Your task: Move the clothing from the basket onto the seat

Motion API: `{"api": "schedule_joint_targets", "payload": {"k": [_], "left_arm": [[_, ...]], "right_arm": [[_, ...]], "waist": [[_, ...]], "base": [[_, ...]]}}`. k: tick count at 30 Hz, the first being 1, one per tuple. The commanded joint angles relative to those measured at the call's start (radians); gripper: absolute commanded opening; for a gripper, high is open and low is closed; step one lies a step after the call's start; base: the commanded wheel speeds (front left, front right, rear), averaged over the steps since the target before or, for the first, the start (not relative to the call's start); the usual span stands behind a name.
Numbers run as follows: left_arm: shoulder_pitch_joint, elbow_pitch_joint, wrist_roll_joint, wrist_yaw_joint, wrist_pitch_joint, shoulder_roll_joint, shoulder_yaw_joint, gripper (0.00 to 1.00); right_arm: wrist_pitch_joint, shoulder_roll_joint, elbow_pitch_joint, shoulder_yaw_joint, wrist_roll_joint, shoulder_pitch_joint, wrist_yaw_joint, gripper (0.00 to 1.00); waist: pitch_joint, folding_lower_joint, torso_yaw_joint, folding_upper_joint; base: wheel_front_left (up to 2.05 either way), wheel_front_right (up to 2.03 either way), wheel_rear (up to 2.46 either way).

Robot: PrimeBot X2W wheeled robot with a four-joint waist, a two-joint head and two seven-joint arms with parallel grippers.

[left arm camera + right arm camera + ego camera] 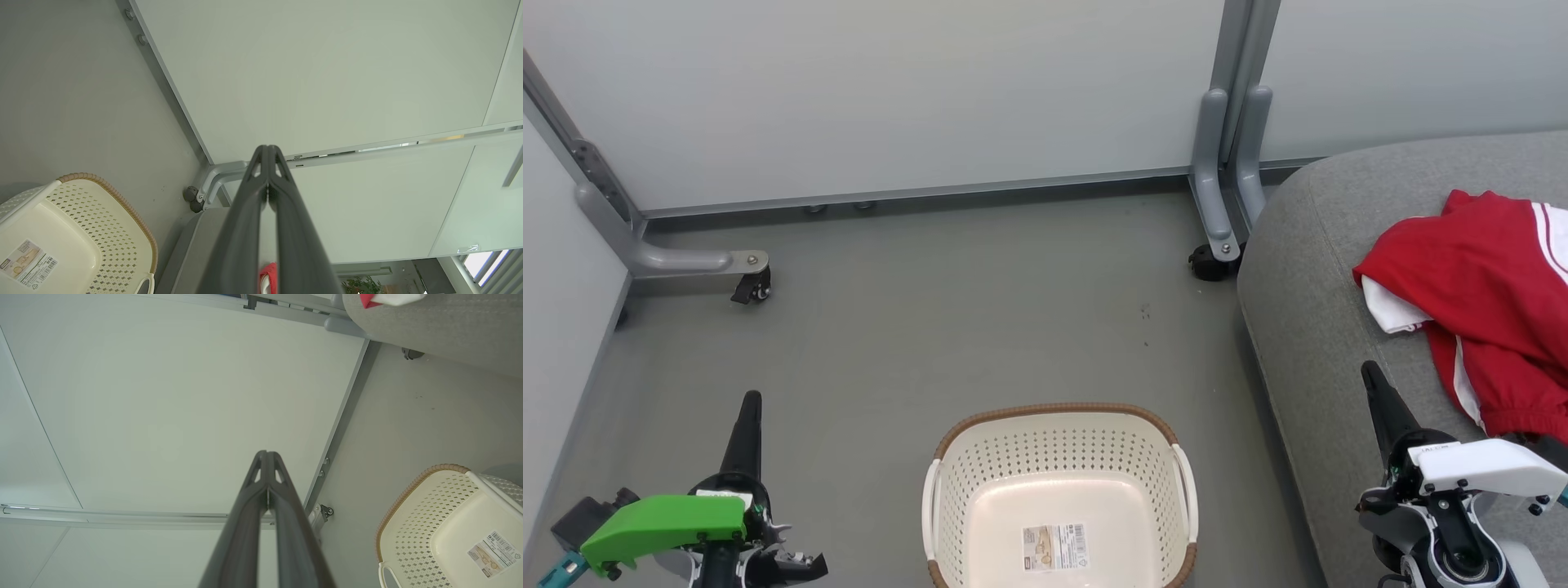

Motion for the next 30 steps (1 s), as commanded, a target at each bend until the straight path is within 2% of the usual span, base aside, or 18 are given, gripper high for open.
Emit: {"api": "schedule_joint_targets", "payload": {"k": [1, 22, 30], "left_arm": [[-0.021, 0.0, -0.023, -0.007, 0.008, 0.002, 0.007, 0.0], [-0.047, 0.013, -0.165, -0.02, 0.05, -0.003, 0.04, 0.0], [-0.046, 0.014, -0.162, -0.02, 0.052, -0.005, 0.043, 0.0]], "right_arm": [[0.007, 0.0, 0.001, -0.005, 0.023, -0.018, 0.0, 0.0], [0.046, 0.005, 0.013, -0.023, 0.17, -0.038, 0.0, 0.0], [0.048, 0.006, 0.013, -0.024, 0.17, -0.036, 0.0, 0.0]], "waist": [[0.001, 0.0, 0.0, 0.0], [0.017, 0.0, 0.002, 0.0], [0.018, 0.0, 0.002, 0.0]], "base": [[0.0, 0.0, 0.0], [0.0, 0.0, 0.0], [0.0, 0.0, 0.0]]}}
